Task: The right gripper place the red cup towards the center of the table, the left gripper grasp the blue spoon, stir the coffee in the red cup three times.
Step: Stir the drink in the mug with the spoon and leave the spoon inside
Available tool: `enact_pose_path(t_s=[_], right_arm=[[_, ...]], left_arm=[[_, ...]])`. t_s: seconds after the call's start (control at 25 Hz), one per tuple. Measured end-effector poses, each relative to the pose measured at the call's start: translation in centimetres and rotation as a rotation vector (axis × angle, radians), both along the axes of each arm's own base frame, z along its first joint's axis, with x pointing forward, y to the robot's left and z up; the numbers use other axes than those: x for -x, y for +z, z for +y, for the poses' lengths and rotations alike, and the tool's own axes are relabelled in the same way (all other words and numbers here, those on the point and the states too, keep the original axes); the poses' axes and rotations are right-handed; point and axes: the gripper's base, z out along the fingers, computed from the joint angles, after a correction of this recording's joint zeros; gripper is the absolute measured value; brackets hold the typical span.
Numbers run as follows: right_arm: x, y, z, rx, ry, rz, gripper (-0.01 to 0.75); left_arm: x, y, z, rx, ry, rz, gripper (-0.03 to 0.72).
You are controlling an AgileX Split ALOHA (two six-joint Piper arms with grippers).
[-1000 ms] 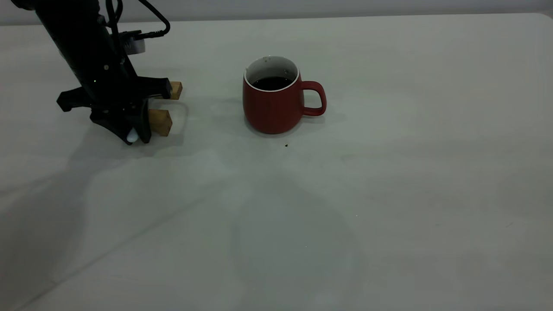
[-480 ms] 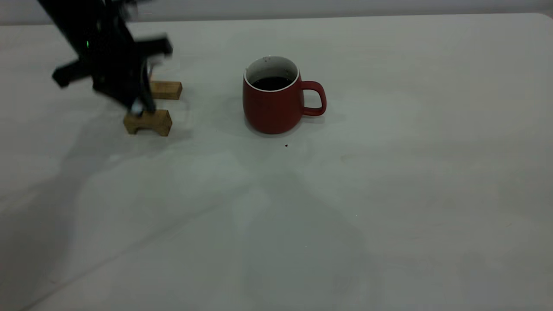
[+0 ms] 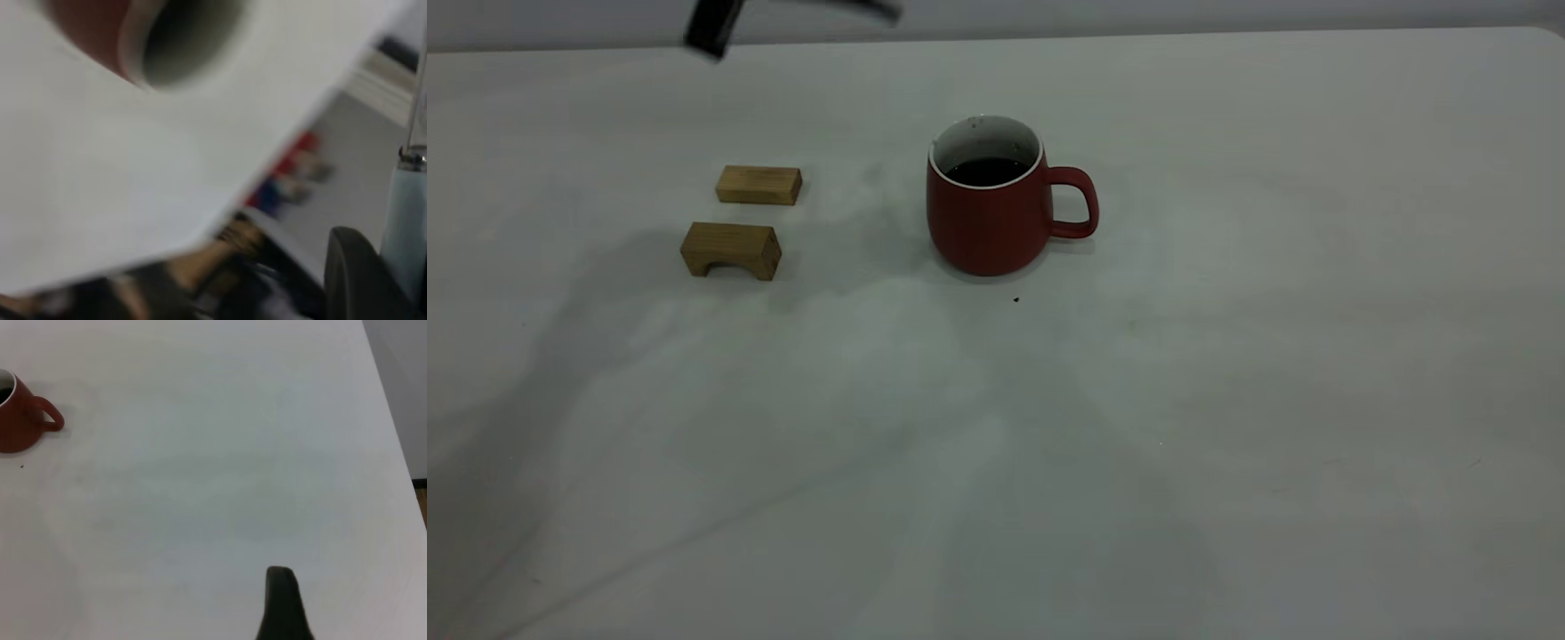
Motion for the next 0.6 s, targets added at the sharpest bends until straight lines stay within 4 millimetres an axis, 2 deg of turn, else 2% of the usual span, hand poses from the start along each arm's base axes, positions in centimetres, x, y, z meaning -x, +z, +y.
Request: enact_pose_path(t_s=[0.24, 0.4, 0.6], right_arm=[[0.0, 0.0, 0.0, 0.0, 0.0, 0.0, 0.582], [0.0, 0.0, 0.0, 0.0, 0.0, 0.0, 0.582], [0.0, 0.0, 0.0, 0.0, 0.0, 0.0, 0.582]], left_arm=[[-0.2, 2.0, -0.9, 0.275, 0.086, 0.139, 0.154], [-0.2, 2.3, -1.1, 0.325, 0.137, 0.233, 0.154], [-0.8, 2.3, -2.6, 0.372, 0.325, 0.408, 0.154]])
